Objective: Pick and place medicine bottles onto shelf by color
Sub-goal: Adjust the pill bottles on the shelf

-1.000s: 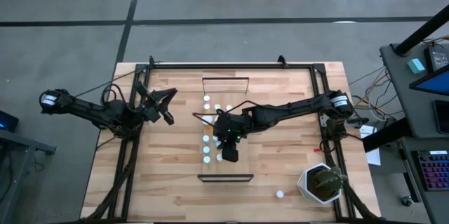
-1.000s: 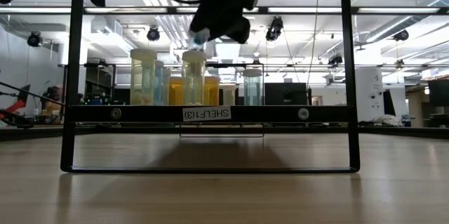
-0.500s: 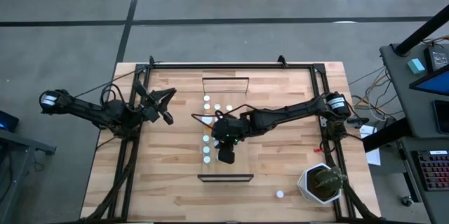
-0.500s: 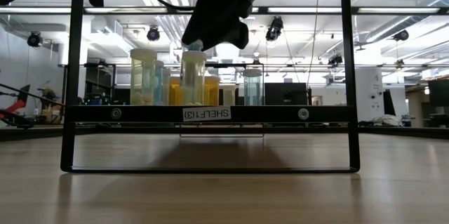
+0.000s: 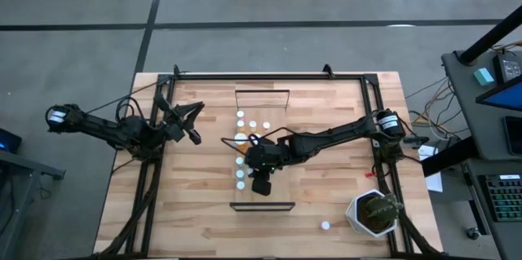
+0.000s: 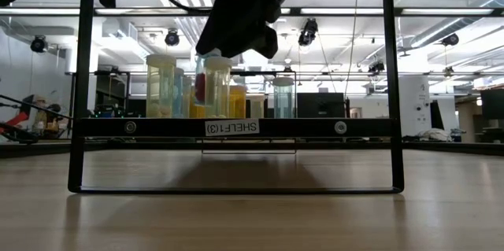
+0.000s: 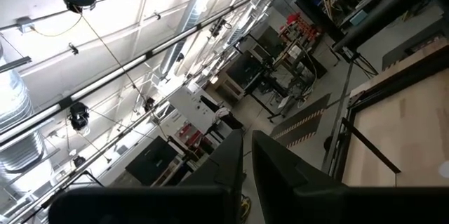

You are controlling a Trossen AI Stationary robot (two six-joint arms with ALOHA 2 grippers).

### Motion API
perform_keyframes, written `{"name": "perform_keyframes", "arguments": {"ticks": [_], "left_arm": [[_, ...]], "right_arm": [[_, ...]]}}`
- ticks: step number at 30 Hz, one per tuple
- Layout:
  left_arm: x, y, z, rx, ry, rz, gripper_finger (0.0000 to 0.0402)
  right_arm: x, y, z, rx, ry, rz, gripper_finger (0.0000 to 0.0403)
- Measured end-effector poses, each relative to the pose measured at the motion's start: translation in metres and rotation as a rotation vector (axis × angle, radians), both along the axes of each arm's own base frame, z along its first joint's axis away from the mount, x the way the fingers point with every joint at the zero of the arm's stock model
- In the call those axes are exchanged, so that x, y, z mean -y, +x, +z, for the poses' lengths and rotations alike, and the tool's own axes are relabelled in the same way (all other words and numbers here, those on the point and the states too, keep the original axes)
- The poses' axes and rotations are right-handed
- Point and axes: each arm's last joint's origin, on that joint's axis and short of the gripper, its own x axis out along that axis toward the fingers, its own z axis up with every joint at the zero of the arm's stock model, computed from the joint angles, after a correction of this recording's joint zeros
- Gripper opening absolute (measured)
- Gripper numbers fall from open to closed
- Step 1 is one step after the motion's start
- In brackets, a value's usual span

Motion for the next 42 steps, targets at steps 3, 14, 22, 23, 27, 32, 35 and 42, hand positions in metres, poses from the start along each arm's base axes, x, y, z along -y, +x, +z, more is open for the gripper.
{"name": "perform_keyframes", "arguments": {"ticks": [3, 14, 22, 23, 27, 32, 35, 42], "left_arm": [[0.0, 0.0, 0.0, 0.0, 0.0, 0.0, 0.0015], [0.0, 0.0, 0.0, 0.0, 0.001, 0.0, 0.0015], [0.0, 0.0, 0.0, 0.0, 0.001, 0.0, 0.0015], [0.0, 0.0, 0.0, 0.0, 0.001, 0.001, 0.0015], [0.0, 0.0, 0.0, -0.001, 0.002, 0.001, 0.0015], [0.0, 0.0, 0.0, -0.003, 0.005, 0.002, 0.0015], [0.0, 0.0, 0.0, -0.003, 0.006, 0.002, 0.0015], [0.0, 0.0, 0.0, -0.003, 0.006, 0.002, 0.0015]], "right_arm": [[0.0, 0.0, 0.0, -0.001, 0.004, -0.006, 0.0109], [-0.001, -0.001, -0.002, -0.01, -0.001, 0.0, 0.0109], [0.0, -0.003, -0.009, -0.025, -0.024, -0.013, 0.0109], [0.0, -0.003, -0.009, -0.026, -0.025, -0.013, 0.0109], [0.0, -0.003, -0.009, -0.021, -0.024, -0.013, 0.0109], [0.0, -0.004, -0.013, -0.034, -0.027, -0.013, 0.0109], [0.0, -0.004, -0.013, -0.031, -0.026, -0.014, 0.0109], [0.0, -0.005, -0.014, -0.035, -0.029, -0.011, 0.0109]]}}
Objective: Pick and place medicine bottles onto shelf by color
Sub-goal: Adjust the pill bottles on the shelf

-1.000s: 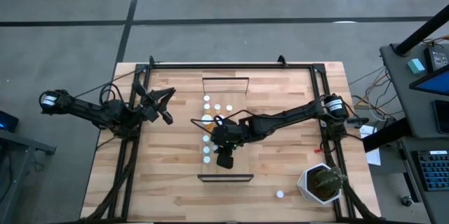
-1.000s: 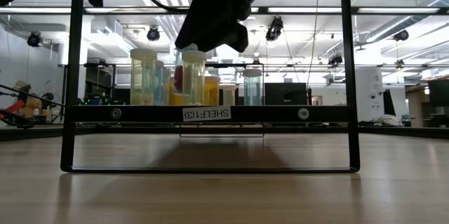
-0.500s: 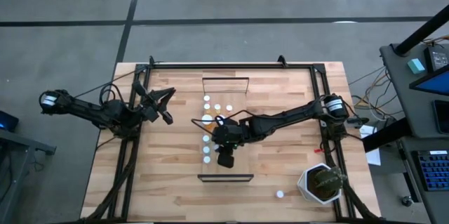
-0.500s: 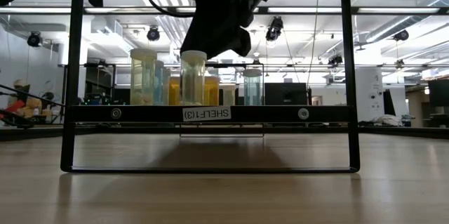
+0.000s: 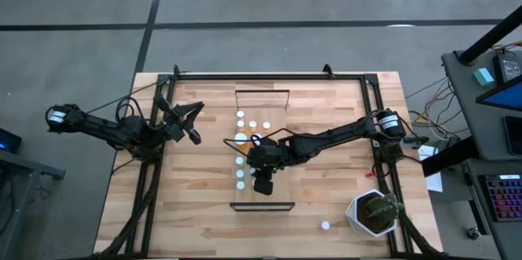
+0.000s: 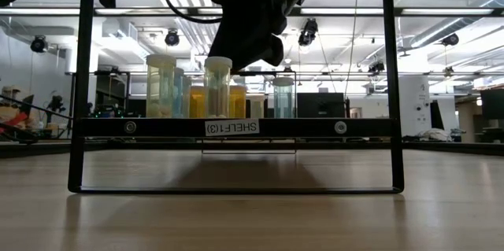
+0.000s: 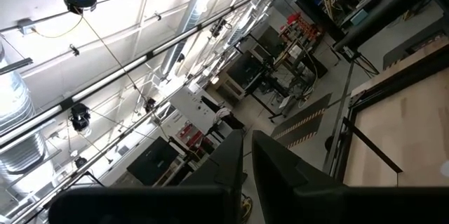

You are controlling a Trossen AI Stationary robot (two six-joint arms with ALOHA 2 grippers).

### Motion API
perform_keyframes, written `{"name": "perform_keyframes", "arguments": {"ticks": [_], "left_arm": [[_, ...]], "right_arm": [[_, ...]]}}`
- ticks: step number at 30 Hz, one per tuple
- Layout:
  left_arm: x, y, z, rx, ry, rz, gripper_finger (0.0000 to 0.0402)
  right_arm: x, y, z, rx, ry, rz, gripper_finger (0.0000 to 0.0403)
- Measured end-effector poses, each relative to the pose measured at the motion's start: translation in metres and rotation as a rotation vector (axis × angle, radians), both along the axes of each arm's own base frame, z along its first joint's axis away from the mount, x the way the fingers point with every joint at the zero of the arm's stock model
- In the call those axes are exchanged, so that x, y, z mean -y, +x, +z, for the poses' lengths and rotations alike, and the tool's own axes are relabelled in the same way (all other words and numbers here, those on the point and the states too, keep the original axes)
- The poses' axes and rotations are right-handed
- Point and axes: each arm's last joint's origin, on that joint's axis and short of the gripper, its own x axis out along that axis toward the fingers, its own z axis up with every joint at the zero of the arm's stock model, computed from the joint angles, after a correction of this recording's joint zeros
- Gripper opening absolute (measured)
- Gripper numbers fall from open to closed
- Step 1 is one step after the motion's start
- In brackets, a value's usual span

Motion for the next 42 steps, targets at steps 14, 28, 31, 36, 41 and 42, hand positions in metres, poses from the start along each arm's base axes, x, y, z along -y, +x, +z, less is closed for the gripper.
{"name": "perform_keyframes", "arguments": {"ticks": [14, 28, 31, 36, 41, 42], "left_arm": [[0.0, 0.0, 0.0, 0.0, 0.0, 0.0, 0.0015], [0.0, 0.0, 0.0, 0.0, 0.0, 0.0, 0.0015], [0.0, 0.0, 0.0, 0.001, 0.0, 0.0, 0.0015], [0.0, 0.0, 0.0, 0.001, 0.0, 0.0, 0.0015], [0.0, 0.0, 0.0, 0.001, -0.001, -0.004, 0.0015], [0.0, 0.0, 0.0, 0.004, 0.0, -0.012, 0.0015]], "right_arm": [[0.0, 0.0, -0.002, 0.017, -0.005, 0.011, 0.0109], [0.0, 0.0, -0.003, 0.016, -0.007, 0.013, 0.0166], [0.0, 0.0, -0.003, 0.016, -0.007, 0.013, 0.0178], [0.0, 0.0, 0.009, 0.028, -0.008, 0.02, 0.0184], [0.001, -0.009, 0.04, 0.023, -0.052, 0.077, 0.018], [0.002, -0.013, 0.048, 0.016, -0.066, 0.089, 0.0179]]}}
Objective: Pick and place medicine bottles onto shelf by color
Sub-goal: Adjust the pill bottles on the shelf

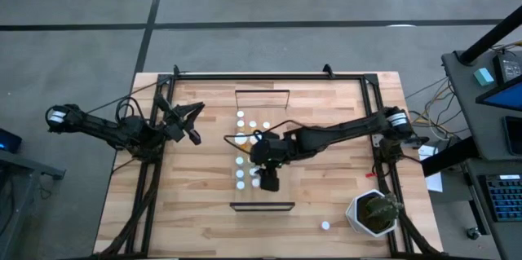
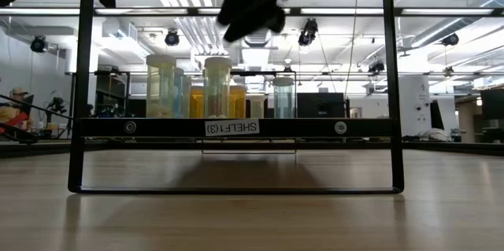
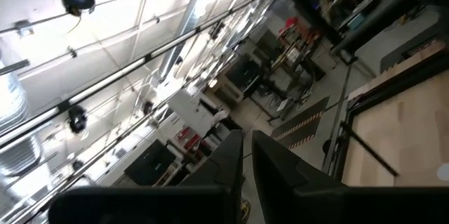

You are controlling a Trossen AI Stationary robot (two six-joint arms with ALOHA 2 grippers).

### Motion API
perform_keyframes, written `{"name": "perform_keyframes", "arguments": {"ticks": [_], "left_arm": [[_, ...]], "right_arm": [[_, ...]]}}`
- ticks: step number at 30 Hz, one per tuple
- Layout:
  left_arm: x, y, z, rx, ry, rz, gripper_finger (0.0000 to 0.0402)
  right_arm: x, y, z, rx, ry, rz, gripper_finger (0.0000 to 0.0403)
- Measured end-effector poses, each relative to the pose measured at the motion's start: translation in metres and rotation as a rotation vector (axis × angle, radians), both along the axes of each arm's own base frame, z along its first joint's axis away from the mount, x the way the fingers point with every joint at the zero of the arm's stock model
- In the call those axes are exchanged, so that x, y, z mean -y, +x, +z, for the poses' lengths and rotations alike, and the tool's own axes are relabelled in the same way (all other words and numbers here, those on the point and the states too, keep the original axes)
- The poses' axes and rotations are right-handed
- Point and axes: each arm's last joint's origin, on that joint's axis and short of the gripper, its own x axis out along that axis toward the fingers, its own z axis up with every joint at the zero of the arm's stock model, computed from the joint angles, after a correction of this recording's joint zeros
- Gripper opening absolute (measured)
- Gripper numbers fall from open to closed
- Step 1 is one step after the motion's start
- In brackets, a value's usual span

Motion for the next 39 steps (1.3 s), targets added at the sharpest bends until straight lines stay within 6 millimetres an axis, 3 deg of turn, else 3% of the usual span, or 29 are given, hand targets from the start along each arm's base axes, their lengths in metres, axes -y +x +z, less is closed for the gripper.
{"name": "perform_keyframes", "arguments": {"ticks": [3, 6, 13, 19, 28, 39], "left_arm": [[0.002, 0.001, 0.0, 0.009, 0.02, -0.065, 0.0015], [0.004, 0.003, 0.001, 0.03, 0.015, -0.151, 0.0015], [0.006, 0.005, 0.007, 0.113, -0.095, -0.261, 0.0015], [0.006, 0.006, 0.006, 0.154, -0.179, -0.296, 0.0015], [0.007, 0.007, 0.006, 0.171, -0.209, -0.316, 0.0015], [0.007, 0.006, 0.007, 0.196, -0.248, -0.332, 0.0015]], "right_arm": [[0.003, -0.018, 0.024, 0.0, -0.04, 0.049, 0.0173], [0.006, -0.037, 0.032, 0.022, -0.069, 0.088, 0.0163], [0.016, -0.079, 0.018, -0.02, -0.111, 0.039, 0.0148], [0.021, -0.101, -0.005, 0.043, -0.089, -0.041, 0.0162], [0.025, -0.111, -0.049, 0.118, -0.113, -0.012, 0.0199], [0.029, -0.112, -0.069, 0.211, -0.123, 0.001, 0.0203]]}}
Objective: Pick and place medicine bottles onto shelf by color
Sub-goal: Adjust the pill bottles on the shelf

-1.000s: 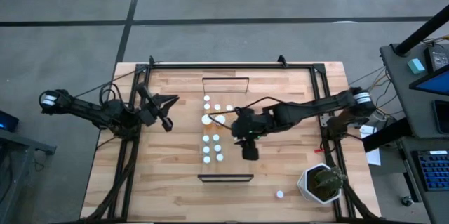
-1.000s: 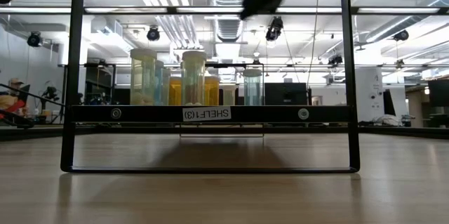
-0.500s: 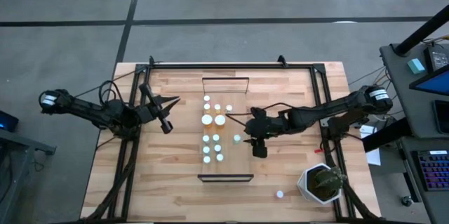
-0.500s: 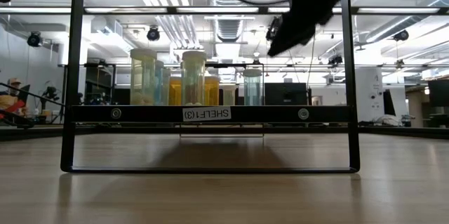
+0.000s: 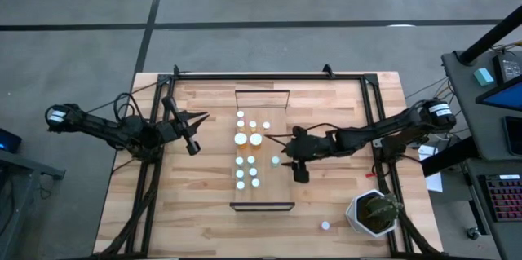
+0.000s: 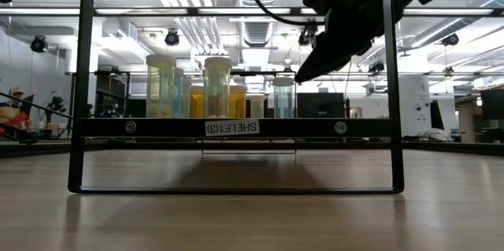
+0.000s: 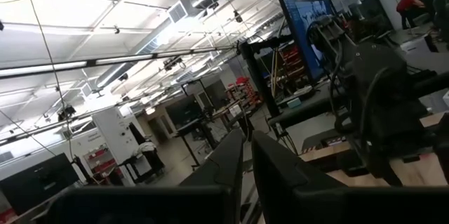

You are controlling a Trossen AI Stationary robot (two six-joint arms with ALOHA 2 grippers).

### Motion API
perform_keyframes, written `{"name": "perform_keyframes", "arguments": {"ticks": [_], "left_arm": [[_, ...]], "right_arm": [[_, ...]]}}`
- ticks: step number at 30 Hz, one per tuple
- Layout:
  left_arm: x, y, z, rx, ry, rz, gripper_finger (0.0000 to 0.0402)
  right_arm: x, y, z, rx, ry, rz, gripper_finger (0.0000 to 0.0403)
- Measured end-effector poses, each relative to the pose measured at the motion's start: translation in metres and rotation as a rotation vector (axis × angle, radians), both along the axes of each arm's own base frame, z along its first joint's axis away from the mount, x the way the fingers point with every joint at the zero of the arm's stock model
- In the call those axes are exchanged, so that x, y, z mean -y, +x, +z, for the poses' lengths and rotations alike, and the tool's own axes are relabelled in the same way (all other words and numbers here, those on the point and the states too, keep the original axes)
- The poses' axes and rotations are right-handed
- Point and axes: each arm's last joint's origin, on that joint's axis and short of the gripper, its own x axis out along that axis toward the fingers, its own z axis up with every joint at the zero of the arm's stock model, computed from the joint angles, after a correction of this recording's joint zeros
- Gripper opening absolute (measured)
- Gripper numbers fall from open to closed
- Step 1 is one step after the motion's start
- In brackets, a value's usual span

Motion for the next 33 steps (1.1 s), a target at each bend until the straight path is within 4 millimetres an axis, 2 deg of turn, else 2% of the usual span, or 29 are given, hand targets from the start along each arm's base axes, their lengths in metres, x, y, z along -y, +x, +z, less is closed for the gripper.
{"name": "perform_keyframes", "arguments": {"ticks": [10, 21, 27, 33], "left_arm": [[0.0, 0.0, -0.001, -0.002, -0.001, -0.001, 0.0015], [0.0, 0.0, -0.001, -0.005, 0.0, -0.001, 0.0015], [0.001, 0.002, -0.002, -0.014, 0.003, -0.001, 0.0015], [0.001, 0.003, -0.003, -0.017, 0.004, -0.001, 0.0015]], "right_arm": [[-0.001, 0.008, -0.012, 0.036, -0.003, 0.003, 0.0201], [-0.001, 0.012, -0.013, 0.075, 0.0, -0.003, 0.0172], [-0.002, 0.018, -0.024, 0.065, 0.003, 0.004, 0.0171], [-0.002, 0.02, -0.028, 0.057, 0.008, -0.001, 0.0135]]}}
